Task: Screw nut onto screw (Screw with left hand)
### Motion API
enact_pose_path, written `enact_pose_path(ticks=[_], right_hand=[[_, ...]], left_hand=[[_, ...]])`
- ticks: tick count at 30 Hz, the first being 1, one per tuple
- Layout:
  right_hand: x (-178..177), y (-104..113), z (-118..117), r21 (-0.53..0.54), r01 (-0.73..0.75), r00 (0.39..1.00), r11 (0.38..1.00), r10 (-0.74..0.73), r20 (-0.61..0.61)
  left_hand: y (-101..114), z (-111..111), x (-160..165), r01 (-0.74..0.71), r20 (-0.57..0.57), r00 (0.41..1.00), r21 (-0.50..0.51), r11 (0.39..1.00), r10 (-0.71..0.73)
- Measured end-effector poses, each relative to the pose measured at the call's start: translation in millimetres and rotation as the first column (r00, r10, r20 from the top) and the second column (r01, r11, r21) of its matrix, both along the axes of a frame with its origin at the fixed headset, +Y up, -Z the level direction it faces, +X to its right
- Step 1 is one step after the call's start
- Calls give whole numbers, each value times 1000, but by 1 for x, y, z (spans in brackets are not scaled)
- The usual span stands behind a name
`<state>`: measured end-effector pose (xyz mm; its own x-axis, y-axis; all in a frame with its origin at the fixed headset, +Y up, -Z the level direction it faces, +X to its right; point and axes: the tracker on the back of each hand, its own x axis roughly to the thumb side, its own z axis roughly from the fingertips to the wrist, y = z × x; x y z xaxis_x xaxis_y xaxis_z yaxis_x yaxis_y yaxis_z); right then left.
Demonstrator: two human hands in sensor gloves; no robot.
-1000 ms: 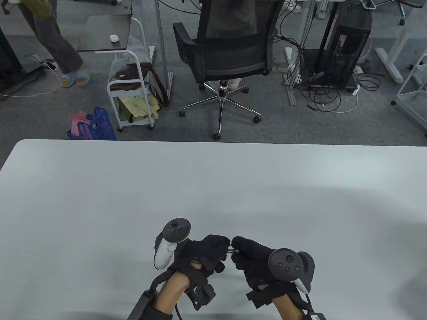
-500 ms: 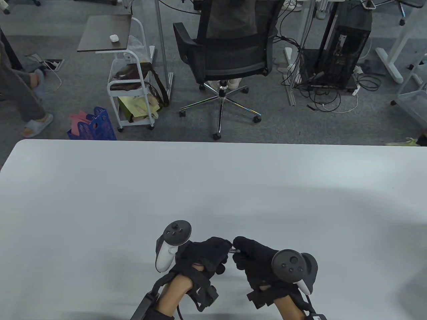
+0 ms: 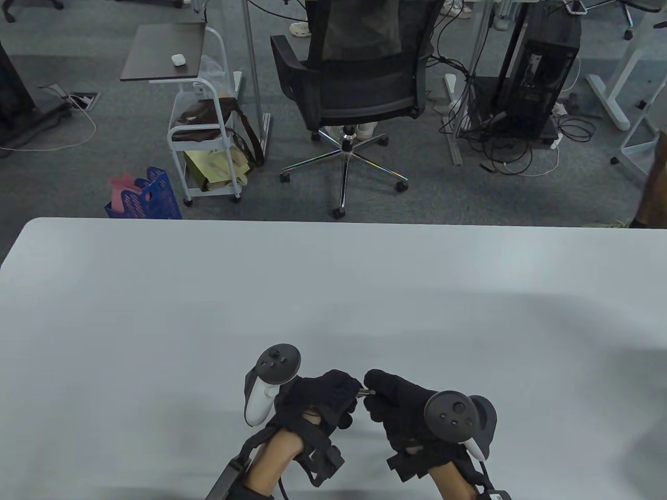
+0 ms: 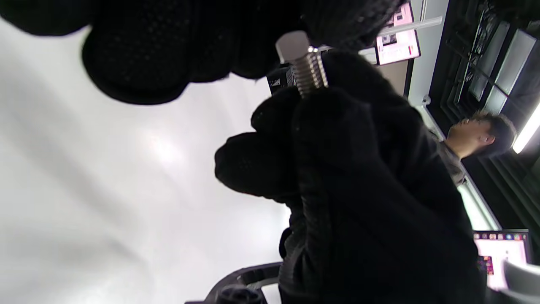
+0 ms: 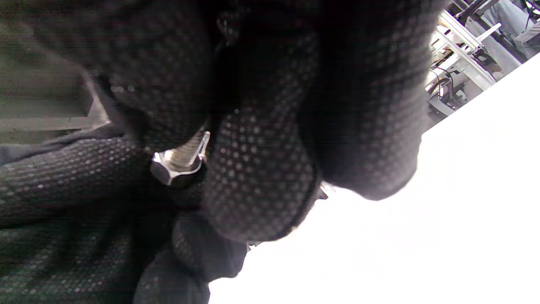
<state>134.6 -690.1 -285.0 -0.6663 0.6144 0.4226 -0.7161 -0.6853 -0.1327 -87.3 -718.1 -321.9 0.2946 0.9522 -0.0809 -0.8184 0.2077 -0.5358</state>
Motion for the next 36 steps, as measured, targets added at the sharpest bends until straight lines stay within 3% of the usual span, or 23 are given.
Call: enact_pose_path(ticks=[7, 16, 21, 28, 33, 36], right_hand=[[1, 0, 0, 4, 16, 1000, 1000, -16, 8], [1, 1, 1, 5, 14, 1000, 1000, -14, 2], [1, 1, 1, 8, 23, 1000, 1000, -23, 3], [0, 0, 1, 11, 4, 1000, 1000, -4, -6], [1, 0, 1, 17, 18, 1000, 1000, -18, 1], [1, 0, 1, 20, 1, 1000, 1000, -1, 0]], left_hand=[[-4, -1, -4, -33, -41, 999, -14, 999, 33], [-3, -1, -1, -39, 33, 999, -34, 999, 41], [-5, -1, -3, -27, -40, 999, -11, 1000, 26], [-3, -1, 0, -31, 41, 999, -41, 999, 32], [-6, -1, -2, -32, -23, 999, -28, 999, 32], [-6, 0, -1, -29, -7, 1000, -38, 999, 29]])
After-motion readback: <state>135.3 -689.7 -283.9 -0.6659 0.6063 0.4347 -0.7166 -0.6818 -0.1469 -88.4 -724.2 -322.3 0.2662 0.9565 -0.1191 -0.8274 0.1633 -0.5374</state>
